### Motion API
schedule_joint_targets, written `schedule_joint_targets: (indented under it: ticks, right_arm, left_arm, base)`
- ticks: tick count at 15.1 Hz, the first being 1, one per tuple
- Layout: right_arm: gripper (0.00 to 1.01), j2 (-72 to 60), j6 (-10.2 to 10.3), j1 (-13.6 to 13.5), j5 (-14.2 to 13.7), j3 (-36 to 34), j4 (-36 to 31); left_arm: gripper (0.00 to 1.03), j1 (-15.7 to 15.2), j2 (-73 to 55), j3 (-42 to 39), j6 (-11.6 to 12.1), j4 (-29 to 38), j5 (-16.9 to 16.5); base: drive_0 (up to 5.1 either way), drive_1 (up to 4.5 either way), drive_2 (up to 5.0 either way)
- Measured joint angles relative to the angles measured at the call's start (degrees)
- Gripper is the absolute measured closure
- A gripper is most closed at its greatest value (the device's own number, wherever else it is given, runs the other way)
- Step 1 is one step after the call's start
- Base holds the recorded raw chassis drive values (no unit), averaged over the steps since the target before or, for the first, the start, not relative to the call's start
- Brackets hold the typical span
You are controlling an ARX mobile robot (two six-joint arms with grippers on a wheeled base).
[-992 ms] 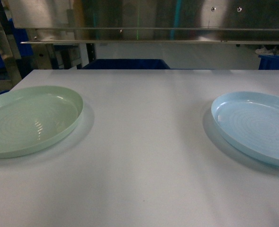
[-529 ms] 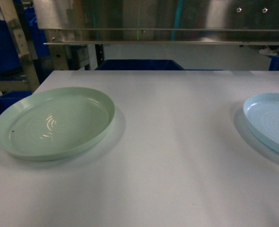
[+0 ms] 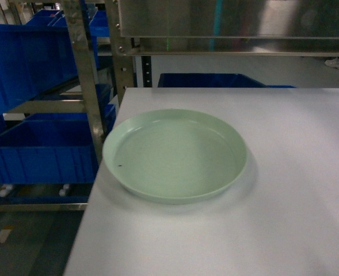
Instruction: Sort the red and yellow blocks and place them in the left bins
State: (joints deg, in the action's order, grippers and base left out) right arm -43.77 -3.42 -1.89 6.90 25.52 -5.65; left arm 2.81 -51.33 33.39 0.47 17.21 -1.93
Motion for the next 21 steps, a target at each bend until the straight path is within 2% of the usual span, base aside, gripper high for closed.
schedule_joint_targets:
  ticks: [21]
  right_arm:
    - [0.72,0.00,0.00,-0.04,0.00,0.00,0.00]
  left_arm:
    - [0.77,-0.11,0.07,-0.04,0.00,0.02,0.00]
  base:
    - [-5.0,2.43,2.4]
